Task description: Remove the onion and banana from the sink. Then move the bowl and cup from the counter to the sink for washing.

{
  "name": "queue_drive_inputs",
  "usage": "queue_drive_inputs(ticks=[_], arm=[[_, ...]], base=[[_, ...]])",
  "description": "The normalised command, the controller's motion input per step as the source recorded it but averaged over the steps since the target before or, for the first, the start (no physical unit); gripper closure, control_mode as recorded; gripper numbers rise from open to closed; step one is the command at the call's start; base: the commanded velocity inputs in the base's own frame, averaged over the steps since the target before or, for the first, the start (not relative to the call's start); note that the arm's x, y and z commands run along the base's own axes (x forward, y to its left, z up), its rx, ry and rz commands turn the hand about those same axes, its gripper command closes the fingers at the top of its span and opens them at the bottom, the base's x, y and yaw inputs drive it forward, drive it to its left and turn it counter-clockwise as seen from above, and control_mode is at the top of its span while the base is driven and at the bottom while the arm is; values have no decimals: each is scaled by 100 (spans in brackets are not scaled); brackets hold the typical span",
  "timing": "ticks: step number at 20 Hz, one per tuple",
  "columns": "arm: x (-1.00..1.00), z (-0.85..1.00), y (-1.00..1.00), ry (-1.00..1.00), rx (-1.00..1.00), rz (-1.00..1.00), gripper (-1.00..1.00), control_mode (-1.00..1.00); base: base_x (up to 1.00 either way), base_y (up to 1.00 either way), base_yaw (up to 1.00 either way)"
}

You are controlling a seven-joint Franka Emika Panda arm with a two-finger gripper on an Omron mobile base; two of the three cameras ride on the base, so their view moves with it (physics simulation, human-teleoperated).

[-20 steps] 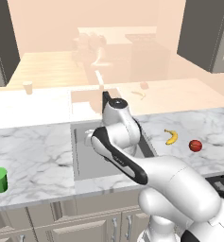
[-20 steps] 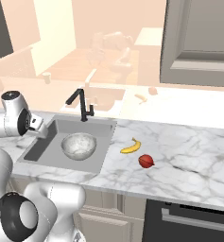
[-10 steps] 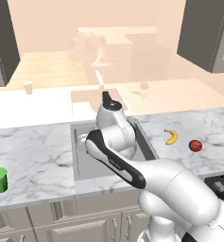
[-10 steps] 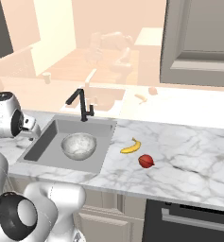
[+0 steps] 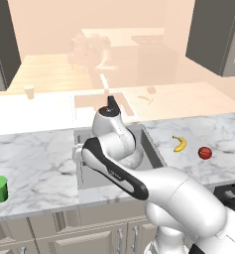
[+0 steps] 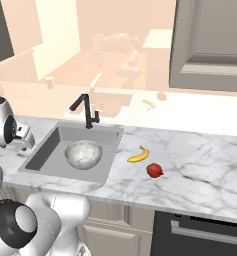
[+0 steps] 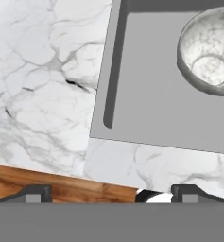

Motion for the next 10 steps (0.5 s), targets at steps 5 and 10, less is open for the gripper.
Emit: queue_drive_inputs(ticks=[5,10], arm=[[-12,3,27,6,0,0,-100,-100],[-10,5,27,1,0,0,-100,-100]], base=[[0,0,0],[0,0,0]])
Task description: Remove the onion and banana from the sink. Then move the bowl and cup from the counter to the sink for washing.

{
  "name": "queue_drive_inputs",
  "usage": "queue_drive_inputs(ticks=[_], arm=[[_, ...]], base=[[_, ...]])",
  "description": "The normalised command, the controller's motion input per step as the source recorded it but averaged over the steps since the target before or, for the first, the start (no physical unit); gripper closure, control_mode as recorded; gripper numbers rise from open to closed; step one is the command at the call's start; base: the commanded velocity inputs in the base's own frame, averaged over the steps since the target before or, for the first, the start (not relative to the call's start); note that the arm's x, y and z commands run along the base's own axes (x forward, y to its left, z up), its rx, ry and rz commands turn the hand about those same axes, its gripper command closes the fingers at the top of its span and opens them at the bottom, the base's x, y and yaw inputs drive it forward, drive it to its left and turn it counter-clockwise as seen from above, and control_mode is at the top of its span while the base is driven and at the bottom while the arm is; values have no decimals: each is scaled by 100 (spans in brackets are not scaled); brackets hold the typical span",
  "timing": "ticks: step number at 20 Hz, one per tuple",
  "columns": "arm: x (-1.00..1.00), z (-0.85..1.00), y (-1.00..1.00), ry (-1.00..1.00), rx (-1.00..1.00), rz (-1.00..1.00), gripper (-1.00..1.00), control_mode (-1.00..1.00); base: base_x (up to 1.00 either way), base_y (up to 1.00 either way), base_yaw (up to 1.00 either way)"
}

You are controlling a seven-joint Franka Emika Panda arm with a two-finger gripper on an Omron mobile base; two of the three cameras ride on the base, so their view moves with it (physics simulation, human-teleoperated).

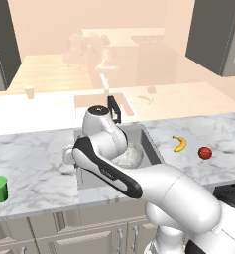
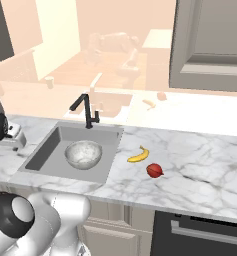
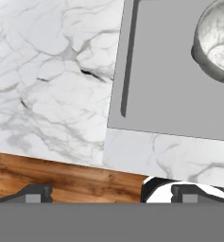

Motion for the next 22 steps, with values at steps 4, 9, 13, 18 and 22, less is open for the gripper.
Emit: queue_drive_inputs(ticks=[4,9,13,18,22], arm=[[-11,5,26,0,0,0,-100,-100],[-8,3,26,0,0,0,-100,-100],[-9,4,27,0,0,0,-100,-100],[-5,5,27,0,0,0,-100,-100],[-4,5,27,0,0,0,-100,-100]], base=[[0,0,0],[0,0,0],[0,0,0],[0,0,0],[0,0,0]])
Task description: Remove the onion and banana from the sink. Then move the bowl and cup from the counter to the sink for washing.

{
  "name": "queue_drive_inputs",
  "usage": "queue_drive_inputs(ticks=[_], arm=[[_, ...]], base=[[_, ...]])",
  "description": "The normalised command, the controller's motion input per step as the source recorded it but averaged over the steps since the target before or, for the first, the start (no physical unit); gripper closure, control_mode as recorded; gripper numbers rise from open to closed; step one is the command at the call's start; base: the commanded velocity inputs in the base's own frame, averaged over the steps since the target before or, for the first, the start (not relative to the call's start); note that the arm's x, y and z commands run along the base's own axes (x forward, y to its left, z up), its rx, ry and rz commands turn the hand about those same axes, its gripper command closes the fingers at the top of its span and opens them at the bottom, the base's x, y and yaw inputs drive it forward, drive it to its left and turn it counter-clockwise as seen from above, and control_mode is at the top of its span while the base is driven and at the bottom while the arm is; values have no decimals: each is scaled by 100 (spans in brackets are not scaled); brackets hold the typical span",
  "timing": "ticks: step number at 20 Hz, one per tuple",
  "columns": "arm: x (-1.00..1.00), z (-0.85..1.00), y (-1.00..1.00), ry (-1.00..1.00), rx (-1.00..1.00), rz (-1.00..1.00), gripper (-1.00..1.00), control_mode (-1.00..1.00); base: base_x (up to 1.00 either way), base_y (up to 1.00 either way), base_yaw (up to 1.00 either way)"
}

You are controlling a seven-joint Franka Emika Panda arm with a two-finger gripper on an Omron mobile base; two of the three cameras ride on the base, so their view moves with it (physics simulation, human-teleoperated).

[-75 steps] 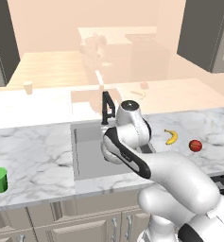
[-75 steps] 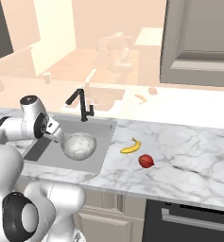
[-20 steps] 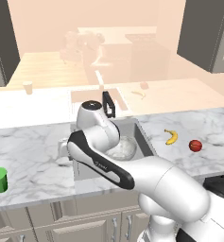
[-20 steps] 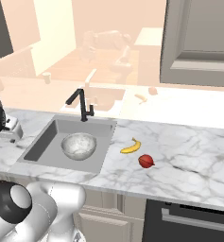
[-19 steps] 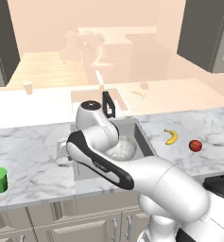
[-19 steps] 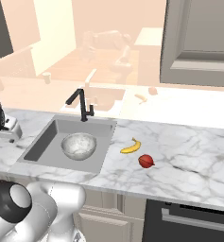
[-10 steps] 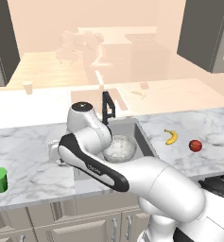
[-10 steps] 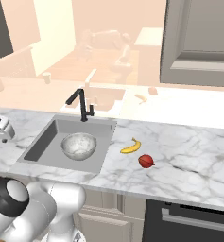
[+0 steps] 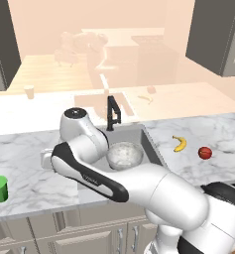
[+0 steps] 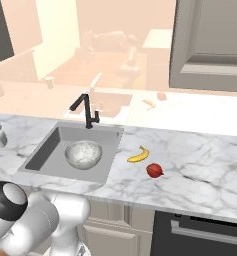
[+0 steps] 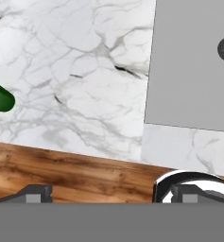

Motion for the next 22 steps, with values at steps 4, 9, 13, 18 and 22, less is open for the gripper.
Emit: queue_drive_inputs(ticks=[4,9,13,18,22], arm=[[-4,4,27,0,0,0,-100,-100],[-2,4,29,2,0,0,-100,-100],[-3,4,28,1,0,0,-100,-100],[-2,0,25,4,0,0,-100,-100],[-7,0,21,3,0,2,-100,-100]], base=[[0,0,0],[0,0,0],[0,0,0],[0,0,0],[0,0,0]])
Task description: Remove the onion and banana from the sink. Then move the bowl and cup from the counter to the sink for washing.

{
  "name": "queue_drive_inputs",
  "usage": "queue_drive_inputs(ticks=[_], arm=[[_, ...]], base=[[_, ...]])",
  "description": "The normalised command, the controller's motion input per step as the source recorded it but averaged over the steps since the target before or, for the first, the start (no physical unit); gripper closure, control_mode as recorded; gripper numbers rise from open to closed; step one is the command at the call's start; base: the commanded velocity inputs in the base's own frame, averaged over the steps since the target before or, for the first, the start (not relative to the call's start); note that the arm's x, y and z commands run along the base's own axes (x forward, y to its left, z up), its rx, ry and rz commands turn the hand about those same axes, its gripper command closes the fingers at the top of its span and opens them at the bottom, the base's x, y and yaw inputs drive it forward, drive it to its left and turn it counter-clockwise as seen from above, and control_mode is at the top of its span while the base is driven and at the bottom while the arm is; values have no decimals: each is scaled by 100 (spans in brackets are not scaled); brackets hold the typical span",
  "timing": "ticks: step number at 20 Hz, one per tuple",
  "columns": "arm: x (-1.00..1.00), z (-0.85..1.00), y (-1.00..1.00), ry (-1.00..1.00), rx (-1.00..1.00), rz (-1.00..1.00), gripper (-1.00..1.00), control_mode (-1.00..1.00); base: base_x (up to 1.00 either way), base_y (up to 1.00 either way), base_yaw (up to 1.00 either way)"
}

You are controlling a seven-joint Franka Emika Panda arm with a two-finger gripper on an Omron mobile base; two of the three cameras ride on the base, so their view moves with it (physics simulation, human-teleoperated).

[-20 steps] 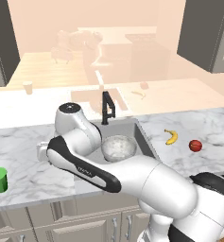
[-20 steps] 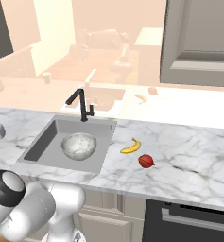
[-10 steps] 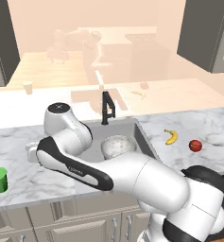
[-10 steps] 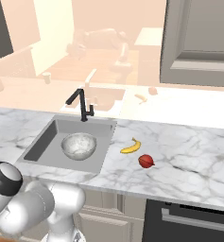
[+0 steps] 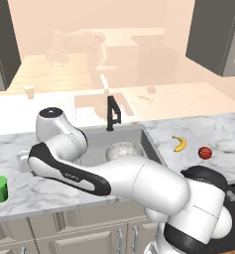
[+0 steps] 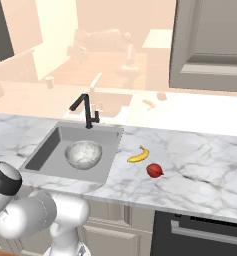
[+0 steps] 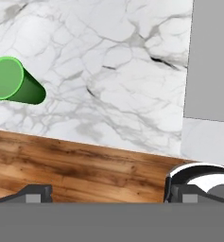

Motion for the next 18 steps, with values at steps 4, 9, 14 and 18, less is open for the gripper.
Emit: queue_drive_inputs(ticks=[4,9,14,18], arm=[[-5,0,15,2,0,2,-100,-100],[0,-2,14,1,0,1,-100,-100],[0,-8,18,0,0,1,-100,-100],[2,-12,18,0,0,0,-100,-100]], base=[[0,0,0],[0,0,0],[0,0,0],[0,0,0]])
